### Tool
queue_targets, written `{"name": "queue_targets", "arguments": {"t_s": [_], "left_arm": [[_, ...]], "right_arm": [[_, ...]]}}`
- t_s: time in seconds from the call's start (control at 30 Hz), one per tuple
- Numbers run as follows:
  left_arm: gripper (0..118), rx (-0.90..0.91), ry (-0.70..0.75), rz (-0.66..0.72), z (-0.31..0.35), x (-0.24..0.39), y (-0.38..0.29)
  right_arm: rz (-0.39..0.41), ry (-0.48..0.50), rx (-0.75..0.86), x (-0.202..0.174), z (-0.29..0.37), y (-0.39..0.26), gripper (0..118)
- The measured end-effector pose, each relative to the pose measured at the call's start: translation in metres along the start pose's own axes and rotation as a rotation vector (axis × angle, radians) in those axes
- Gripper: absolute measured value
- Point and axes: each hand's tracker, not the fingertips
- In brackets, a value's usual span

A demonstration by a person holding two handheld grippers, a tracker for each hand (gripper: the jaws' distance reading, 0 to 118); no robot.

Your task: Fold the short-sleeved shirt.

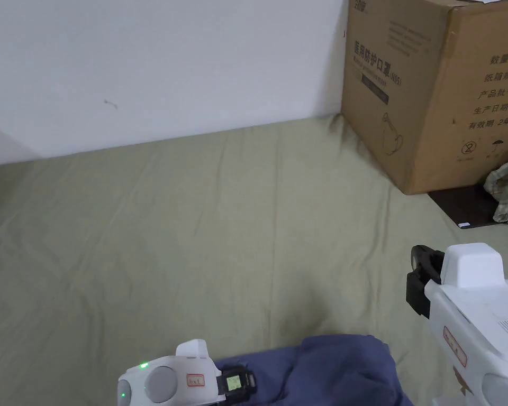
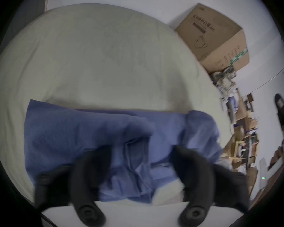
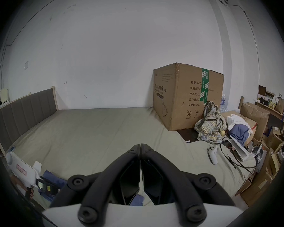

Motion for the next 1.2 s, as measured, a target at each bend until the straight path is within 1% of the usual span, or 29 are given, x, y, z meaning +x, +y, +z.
{"name": "queue_targets", "arguments": {"t_s": [0.03,0.07,0.17,0.27,0.33,0.37,0.4,0.47,0.5,0.53,0.57,0.7,0.83,0.9,0.97,1.07,1.2], "left_arm": [[113,0.008,-0.013,0.004,0.007,0.001,0.001],[113,0.020,-0.009,-0.002,0.020,0.005,0.001],[113,0.149,0.010,-0.065,0.055,0.003,0.004],[113,0.256,0.127,-0.151,0.084,-0.004,0.003],[108,0.325,0.235,-0.213,0.094,-0.012,0.000],[101,0.348,0.272,-0.234,0.096,-0.017,-0.002],[85,0.353,0.302,-0.271,0.096,-0.022,-0.005],[58,0.345,0.351,-0.320,0.090,-0.032,-0.011],[34,0.333,0.351,-0.327,0.086,-0.038,-0.015],[16,0.328,0.344,-0.320,0.080,-0.043,-0.018],[0,0.311,0.347,-0.324,0.073,-0.047,-0.022],[0,0.259,0.326,-0.315,0.049,-0.050,-0.043],[0,0.180,0.320,-0.352,0.010,-0.034,-0.062],[0,0.171,0.334,-0.381,-0.005,-0.026,-0.069],[0,0.205,0.363,-0.397,-0.008,-0.014,-0.074],[0,0.206,0.292,-0.339,-0.006,-0.008,-0.069],[0,0.200,0.278,-0.332,-0.009,-0.001,-0.069]], "right_arm": [[-0.005,-0.002,-0.001,0.001,0.000,0.000,0],[-0.014,0.000,-0.001,0.001,-0.001,0.001,0],[-0.020,0.000,0.005,0.001,-0.001,0.003,0],[-0.012,0.009,0.011,-0.002,-0.001,0.006,0],[-0.007,0.016,0.013,-0.004,-0.001,0.007,0],[-0.004,0.017,0.016,-0.005,-0.001,0.008,0],[-0.002,0.018,0.018,-0.006,-0.001,0.008,0],[-0.003,0.021,0.020,-0.006,-0.002,0.009,0],[-0.006,0.023,0.019,-0.007,-0.003,0.010,0],[-0.007,0.025,0.018,-0.007,-0.004,0.010,0],[-0.007,0.025,0.017,-0.007,-0.004,0.010,0],[-0.009,0.026,0.013,-0.007,-0.005,0.010,0],[-0.008,0.023,0.006,-0.005,-0.005,0.008,0],[-0.006,0.016,0.002,-0.002,-0.004,0.006,0],[-0.005,0.010,-0.001,0.001,-0.002,0.005,0],[-0.006,-0.001,-0.002,0.005,0.000,0.004,0],[-0.018,-0.012,0.003,0.008,0.002,0.004,0]]}}
